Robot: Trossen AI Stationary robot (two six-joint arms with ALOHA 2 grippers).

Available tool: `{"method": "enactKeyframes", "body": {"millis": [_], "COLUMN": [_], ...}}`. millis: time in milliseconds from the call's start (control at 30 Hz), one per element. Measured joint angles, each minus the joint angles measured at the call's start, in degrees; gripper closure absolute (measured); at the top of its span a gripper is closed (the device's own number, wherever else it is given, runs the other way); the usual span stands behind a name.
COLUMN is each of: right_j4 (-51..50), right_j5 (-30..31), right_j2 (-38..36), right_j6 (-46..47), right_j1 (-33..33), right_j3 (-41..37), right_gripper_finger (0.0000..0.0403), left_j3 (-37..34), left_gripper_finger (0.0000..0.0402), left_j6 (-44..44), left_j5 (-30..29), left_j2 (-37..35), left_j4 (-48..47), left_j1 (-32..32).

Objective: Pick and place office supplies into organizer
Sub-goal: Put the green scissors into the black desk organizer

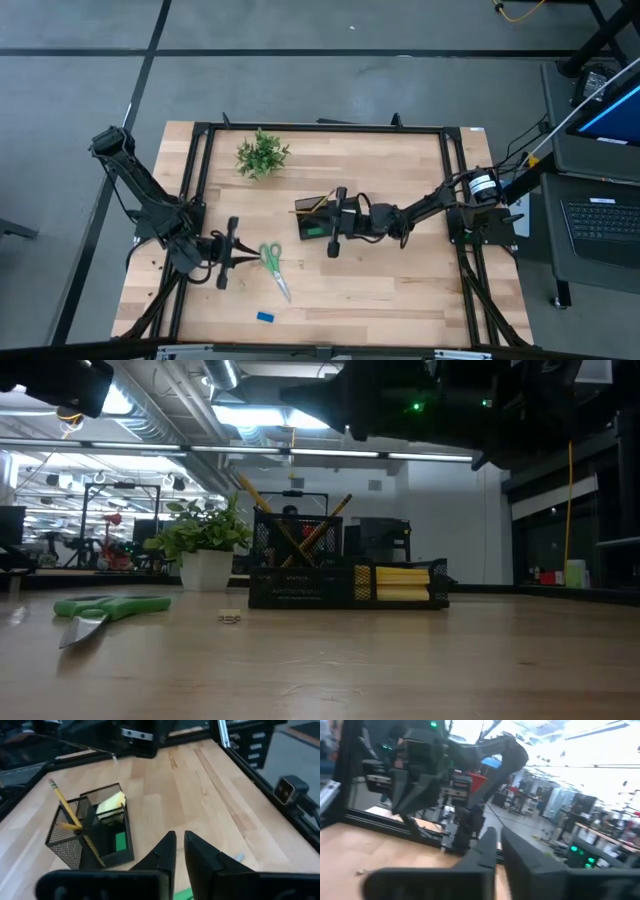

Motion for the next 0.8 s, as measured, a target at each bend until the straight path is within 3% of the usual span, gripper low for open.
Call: {"method": "enactKeyframes", "body": {"millis": [67, 467, 633, 800], "right_j4": [0.0, -3.0, -13.0, -23.3], "right_j5": [1.4, 2.0, 2.0, 2.3], "right_j2": [0.0, -3.6, -9.1, -15.3], "right_j6": [-1.3, -1.7, -1.8, -1.5], "right_j1": [0.3, 0.8, 1.3, 1.6], "right_j3": [0.0, 0.0, 0.0, 0.1], "right_gripper_finger": [0.0392, 0.0394, 0.0394, 0.0394], "left_j3": [0.0, 0.0, 0.0, 0.0], "left_gripper_finger": [0.0388, 0.0398, 0.0394, 0.0367], "left_j6": [1.0, 1.3, -1.3, -2.6], "left_j5": [1.1, 1.6, 2.4, 1.7], "left_j2": [0.1, 0.2, 1.6, 5.4], "left_j4": [-0.6, -1.4, -1.5, 0.8], "left_j1": [0.0, 7.9, 13.0, 17.5]}}
